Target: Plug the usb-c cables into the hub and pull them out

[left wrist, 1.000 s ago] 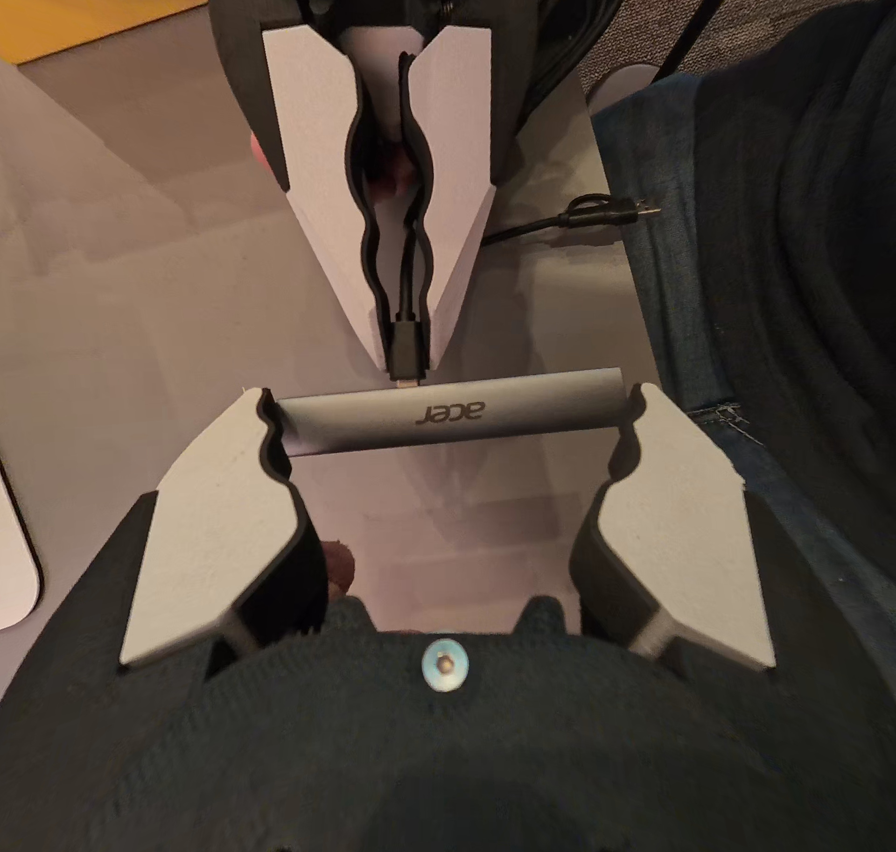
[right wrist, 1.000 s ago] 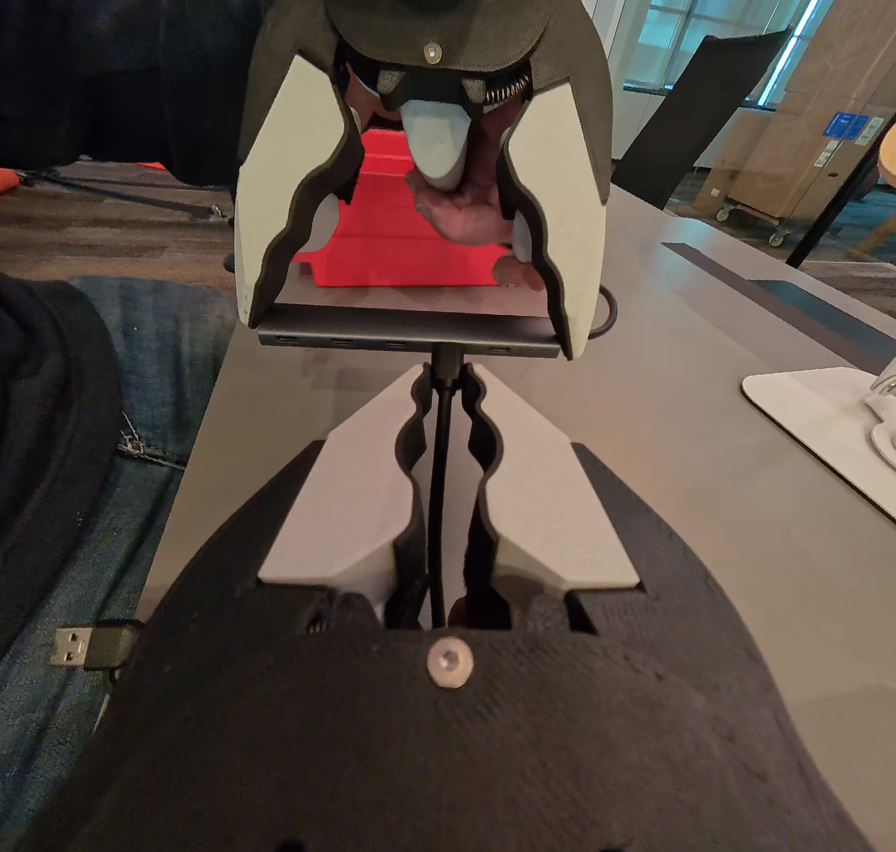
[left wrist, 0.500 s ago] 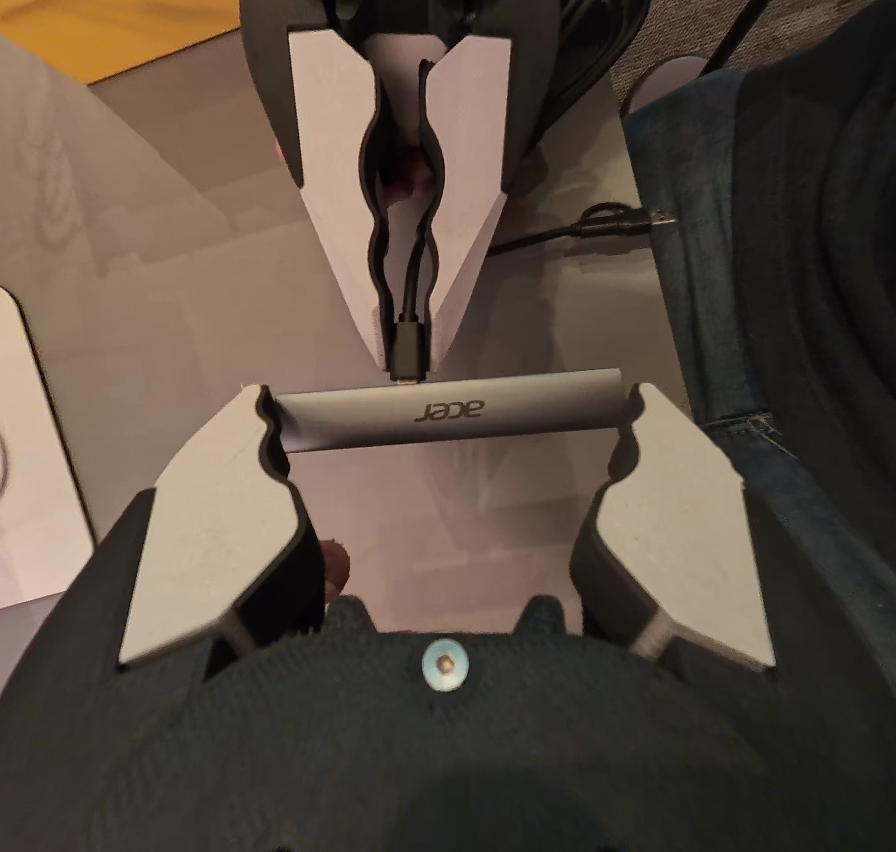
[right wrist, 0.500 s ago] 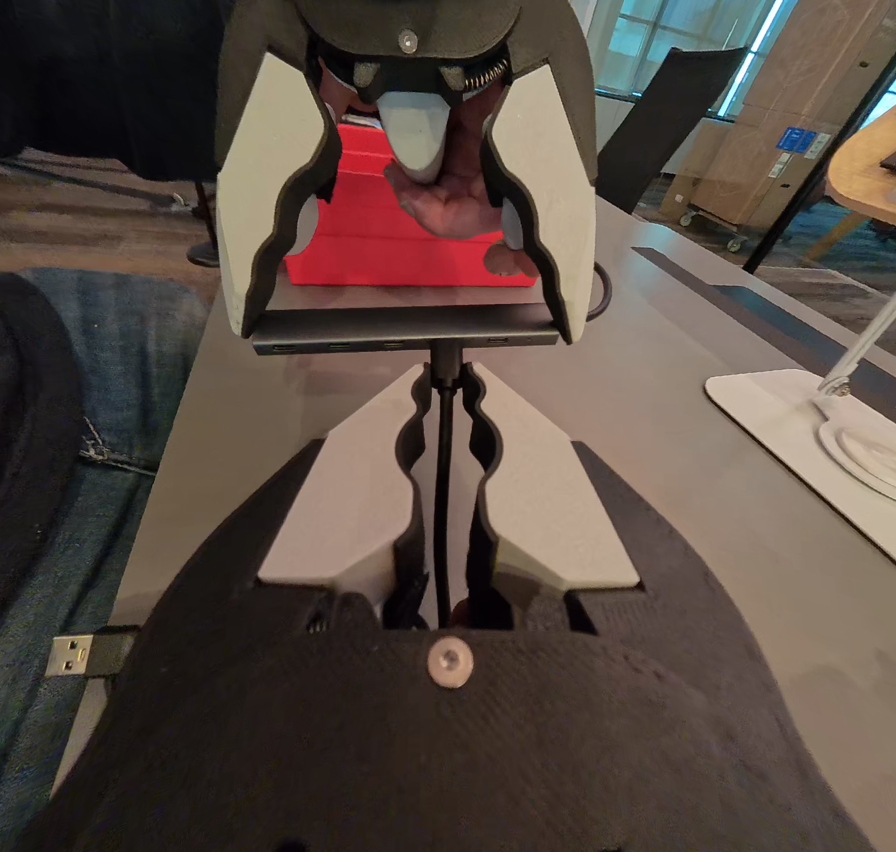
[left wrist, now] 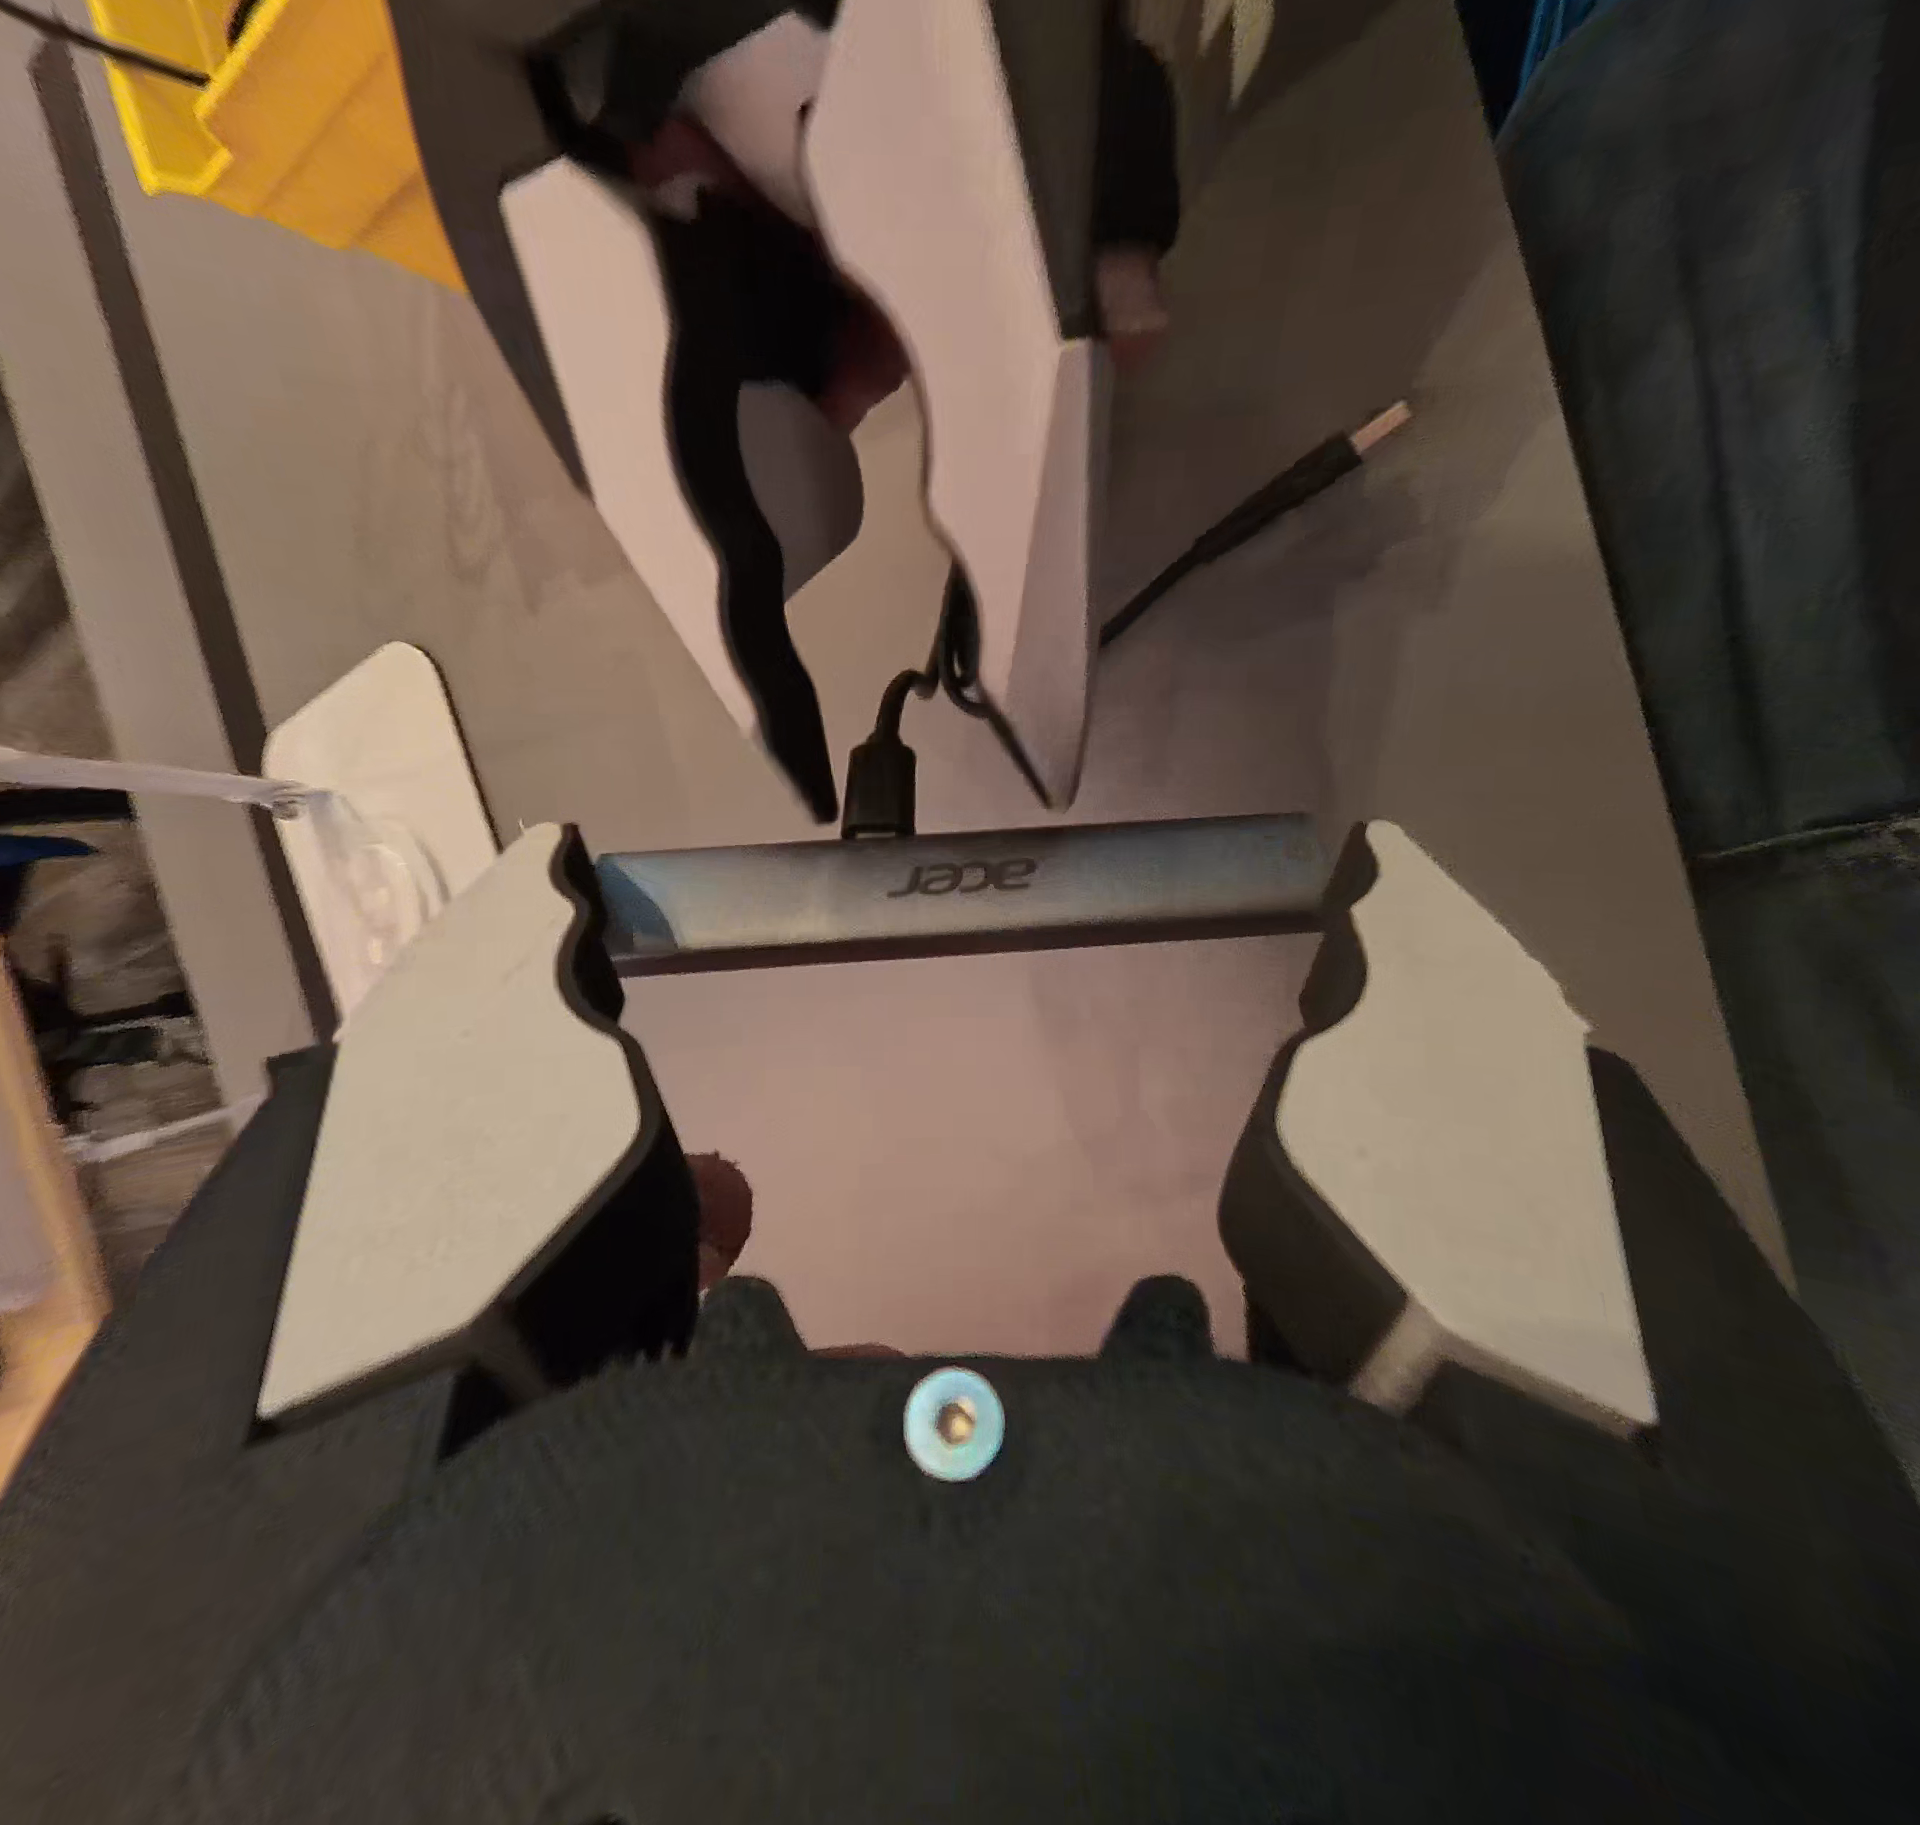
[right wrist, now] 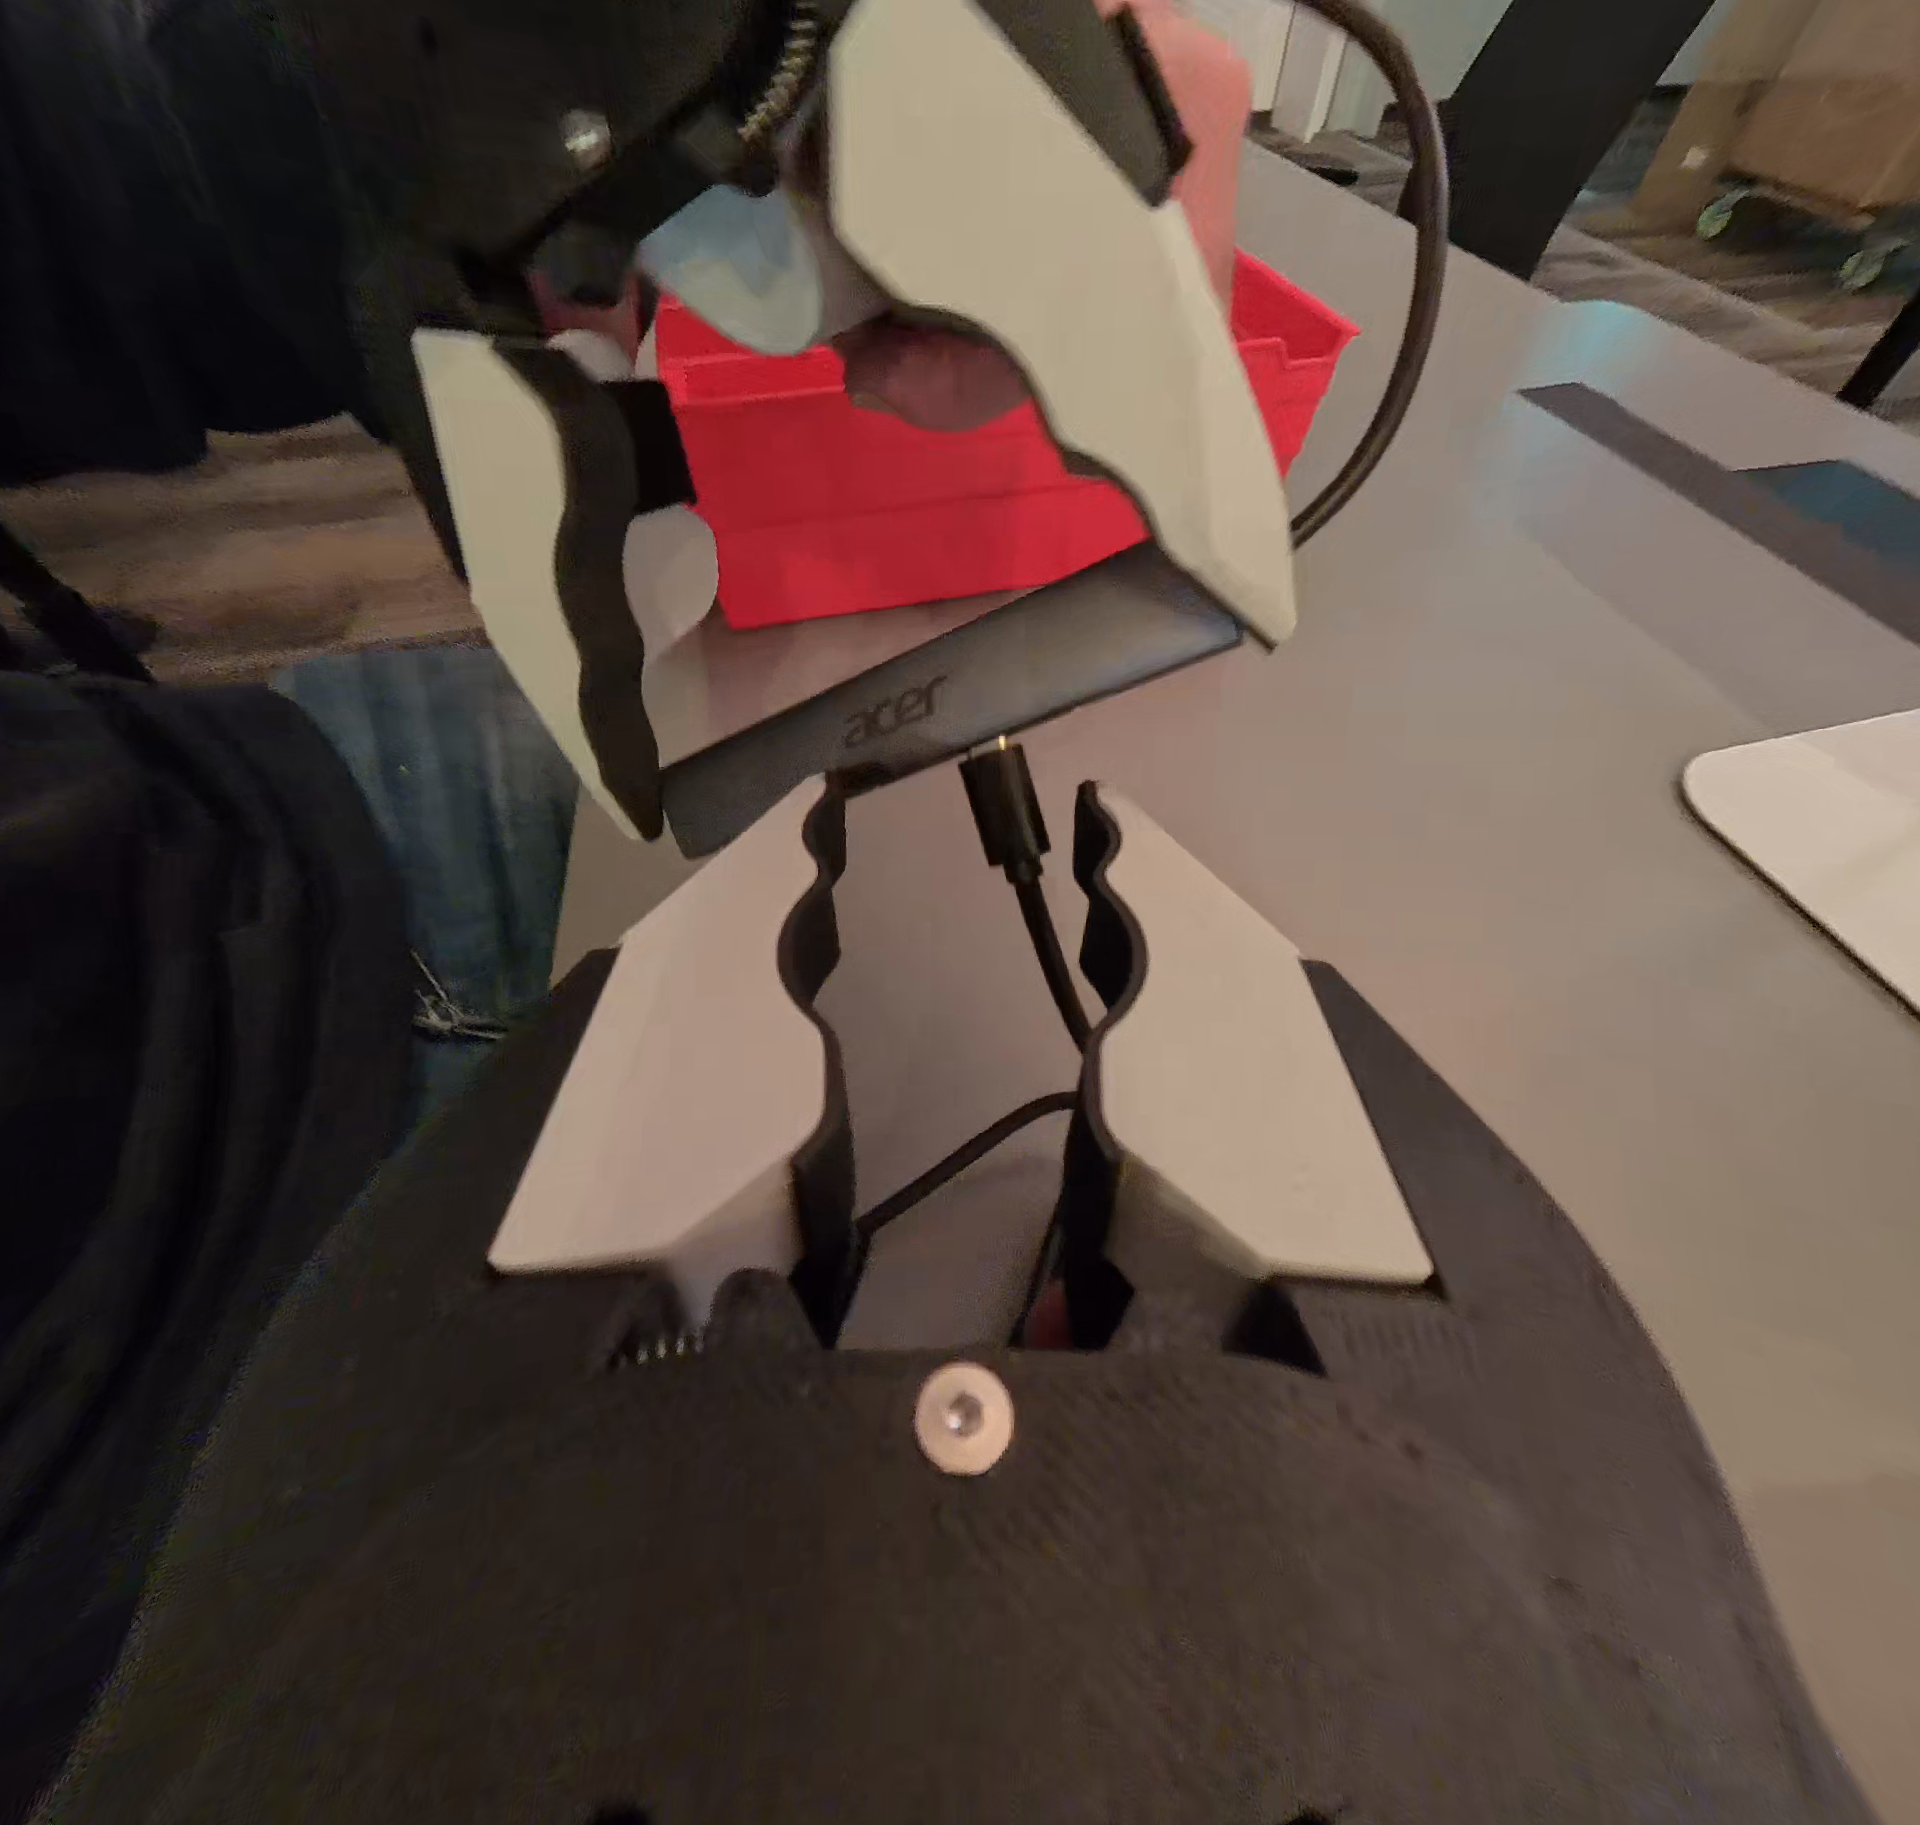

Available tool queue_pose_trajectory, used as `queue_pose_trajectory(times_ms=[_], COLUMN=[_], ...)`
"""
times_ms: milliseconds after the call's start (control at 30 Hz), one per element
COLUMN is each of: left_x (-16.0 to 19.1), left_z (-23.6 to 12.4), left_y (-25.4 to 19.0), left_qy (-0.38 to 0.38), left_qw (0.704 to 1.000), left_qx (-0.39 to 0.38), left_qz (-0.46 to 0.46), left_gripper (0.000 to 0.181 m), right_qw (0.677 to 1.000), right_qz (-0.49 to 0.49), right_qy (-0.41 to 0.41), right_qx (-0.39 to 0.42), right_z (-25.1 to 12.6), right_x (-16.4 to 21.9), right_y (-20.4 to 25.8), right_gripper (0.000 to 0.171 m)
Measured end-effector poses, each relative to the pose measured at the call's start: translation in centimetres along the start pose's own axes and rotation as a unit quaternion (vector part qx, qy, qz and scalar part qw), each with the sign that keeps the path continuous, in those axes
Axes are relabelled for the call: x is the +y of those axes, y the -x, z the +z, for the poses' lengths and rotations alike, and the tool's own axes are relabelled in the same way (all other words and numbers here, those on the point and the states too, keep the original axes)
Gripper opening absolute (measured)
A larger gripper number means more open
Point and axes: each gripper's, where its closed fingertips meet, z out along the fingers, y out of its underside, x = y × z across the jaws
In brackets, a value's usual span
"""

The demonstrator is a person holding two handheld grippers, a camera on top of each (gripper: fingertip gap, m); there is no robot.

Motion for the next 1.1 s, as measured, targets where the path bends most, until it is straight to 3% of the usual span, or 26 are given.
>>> queue_pose_trajectory(times_ms=[33, 67, 100, 167, 233, 533, 567, 633, 700, 867, 1000, 1067, 1100], left_x=[-0.3, -1.3, -2.2, -2.1, -1.0, 2.4, 2.5, 2.7, 3.2, 5.0, 7.7, 8.7, 9.1], left_z=[-0.2, -0.7, -1.2, -1.4, -0.9, 0.7, 0.5, 0.2, 0.0, -0.4, -0.1, 0.2, 0.3], left_y=[-0.2, 0.0, 0.5, 0.8, 1.2, 0.0, 0.1, 0.2, 0.2, -0.5, -1.3, -1.7, -1.8], left_qy=[0.003, -0.019, -0.034, -0.008, 0.0, 0.027, 0.024, 0.026, 0.035, 0.077, 0.129, 0.145, 0.152], left_qw=[1.0, 0.998, 0.995, 0.993, 0.996, 0.996, 0.995, 0.994, 0.994, 0.991, 0.983, 0.98, 0.978], left_qx=[-0.006, -0.033, -0.068, -0.084, -0.075, -0.09, -0.094, -0.102, -0.104, -0.111, -0.117, -0.12, -0.124], left_qz=[0.02, 0.044, 0.065, 0.085, 0.057, 0.009, 0.007, 0.004, -0.002, -0.015, -0.055, -0.067, -0.071], left_gripper=[0.114, 0.074, 0.054, 0.058, 0.06, 0.061, 0.06, 0.06, 0.059, 0.059, 0.061, 0.062, 0.062], right_qw=[1.0, 1.0, 0.999, 0.997, 0.998, 0.998, 0.998, 0.994, 0.99, 0.982, 0.962, 0.95, 0.95], right_qz=[0.014, 0.026, 0.034, 0.052, 0.052, 0.034, 0.028, 0.025, 0.035, 0.073, 0.014, 0.018, 0.012], right_qy=[-0.004, -0.004, -0.004, -0.009, 0.006, 0.048, 0.061, 0.098, 0.13, 0.168, 0.269, 0.309, 0.309], right_qx=[0.004, 0.004, -0.02, -0.058, -0.035, -0.004, 0.018, 0.042, 0.039, 0.041, 0.04, 0.033, 0.032], right_z=[0.2, 0.3, 0.4, 0.7, 1.2, 1.9, 2.1, 2.8, 3.8, 6.5, 7.7, 8.4, 8.8], right_x=[-0.4, -0.6, -0.8, -1.0, -0.4, 1.6, 1.9, 2.7, 3.4, 4.2, 7.5, 9.0, 9.1], right_y=[-0.3, -0.7, -0.4, 0.2, -0.8, -1.4, -2.1, -3.3, -4.2, -7.7, -9.9, -9.9, -9.8], right_gripper=[0.049, 0.056, 0.038, 0.014, 0.0, 0.0, 0.004, 0.035, 0.045, 0.051, 0.058, 0.056, 0.046])
